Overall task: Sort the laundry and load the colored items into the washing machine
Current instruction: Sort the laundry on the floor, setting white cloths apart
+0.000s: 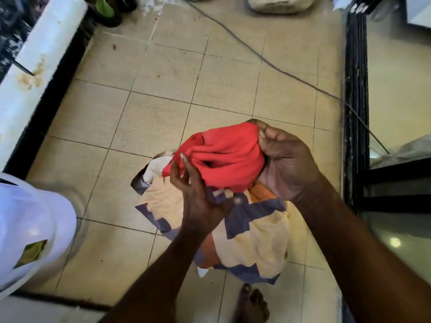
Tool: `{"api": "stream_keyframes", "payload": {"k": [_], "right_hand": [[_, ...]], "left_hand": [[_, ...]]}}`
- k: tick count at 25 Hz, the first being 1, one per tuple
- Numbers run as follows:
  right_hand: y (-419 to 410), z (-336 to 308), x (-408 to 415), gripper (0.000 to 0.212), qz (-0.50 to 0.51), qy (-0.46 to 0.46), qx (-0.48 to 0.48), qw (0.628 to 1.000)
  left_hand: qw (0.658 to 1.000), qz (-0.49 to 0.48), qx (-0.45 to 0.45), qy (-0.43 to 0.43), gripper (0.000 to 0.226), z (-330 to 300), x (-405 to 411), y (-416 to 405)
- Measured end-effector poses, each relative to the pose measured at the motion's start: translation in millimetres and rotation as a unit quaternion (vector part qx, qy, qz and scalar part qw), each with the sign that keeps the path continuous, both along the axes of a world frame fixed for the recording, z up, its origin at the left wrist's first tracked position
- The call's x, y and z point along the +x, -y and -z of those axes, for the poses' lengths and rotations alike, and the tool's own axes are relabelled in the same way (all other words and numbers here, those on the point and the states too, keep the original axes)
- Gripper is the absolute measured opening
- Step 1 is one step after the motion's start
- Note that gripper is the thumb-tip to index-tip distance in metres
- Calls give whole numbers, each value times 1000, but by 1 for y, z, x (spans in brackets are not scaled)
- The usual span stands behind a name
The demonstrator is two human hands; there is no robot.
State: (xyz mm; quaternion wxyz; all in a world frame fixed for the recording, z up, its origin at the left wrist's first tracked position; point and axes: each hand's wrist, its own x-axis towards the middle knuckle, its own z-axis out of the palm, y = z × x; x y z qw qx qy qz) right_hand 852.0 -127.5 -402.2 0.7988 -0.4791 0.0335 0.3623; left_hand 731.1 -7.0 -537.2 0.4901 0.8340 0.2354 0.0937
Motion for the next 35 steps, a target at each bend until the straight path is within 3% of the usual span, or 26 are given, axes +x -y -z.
{"api": "stream_keyframes", "payload": {"k": [1,3,4,5,7,8,10,12,14,17,21,24,26,28,31,33,35], "right_hand": [[0,-8,0,18,-20,8,27,999],[7,-18,8,19,-41,36,98,994],[11,-16,14,25,-30,54,95,994],[16,-10,21,33,-7,78,41,996],[21,10,26,48,7,127,-156,979],[23,24,22,54,-20,119,-205,971],[23,50,4,48,-84,19,-131,988],[5,61,-17,42,-91,-77,-38,992],[-27,63,-29,48,-81,-72,-28,994],[-98,48,-31,52,-66,-7,-61,996],[-234,13,-20,72,-57,82,-70,993],[-335,13,-21,88,-192,115,-85,971],[-356,42,-22,106,-239,131,-209,939],[-326,88,-23,94,-209,210,-379,877],[-212,157,-48,75,-248,300,-517,763],[-126,192,-76,87,-287,306,-616,667],[-60,209,-104,109,-289,266,-690,608]], "left_hand": [[1000,-19,-20,13,132,-10,20,-4],[992,-61,-89,67,68,-26,51,-10],[979,-72,-164,92,40,-37,60,-12],[960,-76,-247,111,26,-50,64,-14],[916,-98,-369,127,28,-70,67,-19],[896,-99,-412,133,32,-78,65,-25],[882,-51,-449,137,51,-92,58,-38],[912,5,-396,108,76,-106,43,-58],[950,16,-303,67,85,-116,24,-76],[980,-96,-168,50,103,-117,-8,-107],[916,-362,-126,116,72,-95,-62,-156],[889,-443,-94,61,62,-68,-93,-179],[894,-442,-72,23,68,-52,-105,-182],[905,-420,-66,-4,72,-36,-115,-182],[928,-362,-73,-48,73,-14,-118,-174],[944,-311,-73,-82,75,2,-116,-165],[956,-263,-70,-108,78,19,-115,-153]]}}
